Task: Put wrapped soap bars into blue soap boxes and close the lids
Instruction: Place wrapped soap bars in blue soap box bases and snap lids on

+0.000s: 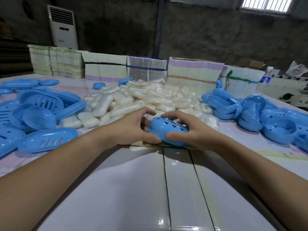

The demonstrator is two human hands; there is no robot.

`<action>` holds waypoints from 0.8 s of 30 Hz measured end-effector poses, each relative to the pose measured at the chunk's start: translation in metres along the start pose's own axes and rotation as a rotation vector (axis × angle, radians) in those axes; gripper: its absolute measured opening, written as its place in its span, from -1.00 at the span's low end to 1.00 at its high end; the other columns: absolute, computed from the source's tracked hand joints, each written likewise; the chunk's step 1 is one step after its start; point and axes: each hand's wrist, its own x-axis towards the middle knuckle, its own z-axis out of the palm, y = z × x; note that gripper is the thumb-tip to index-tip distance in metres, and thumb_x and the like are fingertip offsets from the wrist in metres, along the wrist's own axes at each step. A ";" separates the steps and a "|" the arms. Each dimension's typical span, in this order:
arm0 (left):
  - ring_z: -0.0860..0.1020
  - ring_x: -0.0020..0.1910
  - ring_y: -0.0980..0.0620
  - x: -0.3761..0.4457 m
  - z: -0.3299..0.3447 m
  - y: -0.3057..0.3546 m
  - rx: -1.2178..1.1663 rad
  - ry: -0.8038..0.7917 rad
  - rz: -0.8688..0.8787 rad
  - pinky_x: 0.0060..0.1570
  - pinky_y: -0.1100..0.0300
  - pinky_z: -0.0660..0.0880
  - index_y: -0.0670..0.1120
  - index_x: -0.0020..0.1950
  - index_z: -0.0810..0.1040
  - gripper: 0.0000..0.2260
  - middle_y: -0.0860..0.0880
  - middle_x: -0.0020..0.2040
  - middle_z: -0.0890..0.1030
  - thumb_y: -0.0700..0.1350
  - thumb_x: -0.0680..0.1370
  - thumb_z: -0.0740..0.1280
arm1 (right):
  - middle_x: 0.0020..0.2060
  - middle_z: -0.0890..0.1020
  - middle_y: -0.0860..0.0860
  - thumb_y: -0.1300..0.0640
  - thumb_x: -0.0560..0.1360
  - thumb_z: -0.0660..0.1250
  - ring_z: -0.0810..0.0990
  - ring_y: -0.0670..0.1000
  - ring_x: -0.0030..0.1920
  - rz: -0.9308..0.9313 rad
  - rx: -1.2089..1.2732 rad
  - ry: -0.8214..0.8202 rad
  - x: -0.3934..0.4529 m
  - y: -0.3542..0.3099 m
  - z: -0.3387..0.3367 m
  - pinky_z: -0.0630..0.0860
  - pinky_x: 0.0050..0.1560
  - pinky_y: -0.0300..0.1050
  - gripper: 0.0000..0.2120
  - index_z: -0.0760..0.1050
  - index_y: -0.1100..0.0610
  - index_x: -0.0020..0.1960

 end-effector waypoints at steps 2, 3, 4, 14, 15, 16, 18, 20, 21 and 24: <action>0.67 -0.05 0.09 0.000 0.003 0.001 -0.106 0.026 -0.018 -0.03 0.24 0.62 0.10 0.40 0.38 -0.32 0.00 0.06 0.61 -0.14 0.38 0.61 | 0.17 0.49 -0.16 -0.33 0.28 0.36 0.54 -0.19 0.05 0.009 0.050 0.012 -0.001 0.001 -0.002 0.51 -0.01 -0.35 -0.49 0.38 -0.43 0.21; 0.67 -0.10 0.13 0.000 0.005 0.002 -0.164 0.034 -0.027 -0.05 0.27 0.62 0.07 0.41 0.39 -0.33 -0.02 0.06 0.61 -0.18 0.38 0.60 | 0.18 0.50 -0.14 -0.32 0.26 0.37 0.55 -0.16 0.07 0.016 0.080 0.019 -0.002 0.001 -0.002 0.53 0.02 -0.31 -0.47 0.39 -0.40 0.23; 0.68 -0.12 0.14 0.000 0.008 0.003 -0.223 0.039 -0.038 -0.03 0.26 0.62 0.04 0.41 0.39 -0.33 -0.04 0.08 0.61 -0.21 0.39 0.59 | 0.20 0.51 -0.10 -0.31 0.26 0.39 0.56 -0.12 0.09 0.024 0.113 0.028 -0.002 0.003 -0.003 0.55 0.07 -0.25 -0.44 0.41 -0.35 0.26; 0.72 -0.03 -0.07 0.003 0.018 0.010 -0.866 0.043 -0.205 -0.04 0.14 0.67 -0.24 0.25 0.50 -0.49 -0.21 0.03 0.71 -0.40 0.32 0.50 | 0.23 0.52 0.08 -0.20 0.22 0.45 0.58 0.16 0.13 0.061 0.312 0.081 -0.006 0.001 -0.005 0.52 0.21 0.05 -0.33 0.46 -0.13 0.32; 0.71 -0.02 -0.06 0.004 0.020 0.010 -0.885 0.048 -0.207 -0.01 0.14 0.66 -0.26 0.25 0.51 -0.46 -0.22 0.07 0.71 -0.38 0.28 0.51 | 0.23 0.52 0.09 -0.19 0.23 0.45 0.58 0.16 0.13 0.061 0.326 0.084 -0.006 0.000 -0.004 0.52 0.21 0.05 -0.34 0.46 -0.13 0.31; 0.71 -0.03 -0.06 0.004 0.021 0.010 -0.896 0.055 -0.209 -0.01 0.14 0.66 -0.28 0.25 0.52 -0.44 -0.23 0.09 0.70 -0.36 0.27 0.52 | 0.23 0.53 0.09 -0.16 0.25 0.47 0.59 0.15 0.13 0.061 0.335 0.083 -0.006 0.000 -0.004 0.53 0.20 0.04 -0.37 0.47 -0.13 0.30; 0.70 0.01 -0.06 0.004 0.023 0.010 -0.903 0.069 -0.219 -0.02 0.16 0.66 -0.30 0.29 0.51 -0.47 -0.25 0.14 0.68 -0.38 0.33 0.51 | 0.24 0.52 0.09 -0.08 0.32 0.48 0.61 0.11 0.11 0.064 0.345 0.076 -0.006 0.000 -0.005 0.56 0.17 -0.01 -0.43 0.46 -0.14 0.30; 0.67 0.10 -0.08 0.004 0.025 0.010 -0.900 0.077 -0.227 0.03 0.15 0.65 -0.28 0.30 0.51 -0.53 -0.25 0.18 0.66 -0.37 0.41 0.49 | 0.24 0.52 0.09 -0.07 0.33 0.47 0.61 0.10 0.11 0.072 0.358 0.077 -0.006 0.000 -0.006 0.57 0.16 -0.03 -0.44 0.45 -0.13 0.31; 0.67 0.13 -0.07 0.005 0.025 0.010 -0.896 0.078 -0.226 0.05 0.14 0.64 -0.26 0.27 0.53 -0.57 -0.25 0.19 0.66 -0.36 0.42 0.49 | 0.23 0.52 0.10 -0.08 0.31 0.48 0.61 0.11 0.11 0.072 0.372 0.082 -0.006 0.000 -0.006 0.58 0.15 -0.03 -0.42 0.45 -0.12 0.31; 0.67 0.13 -0.06 0.004 0.026 0.010 -0.886 0.072 -0.210 0.00 0.15 0.65 -0.20 0.13 0.60 -0.73 -0.20 0.14 0.69 -0.32 0.44 0.49 | 0.21 0.53 0.12 -0.10 0.28 0.49 0.62 0.10 0.09 0.059 0.410 0.096 -0.006 0.000 -0.005 0.60 0.08 -0.12 -0.40 0.46 -0.11 0.30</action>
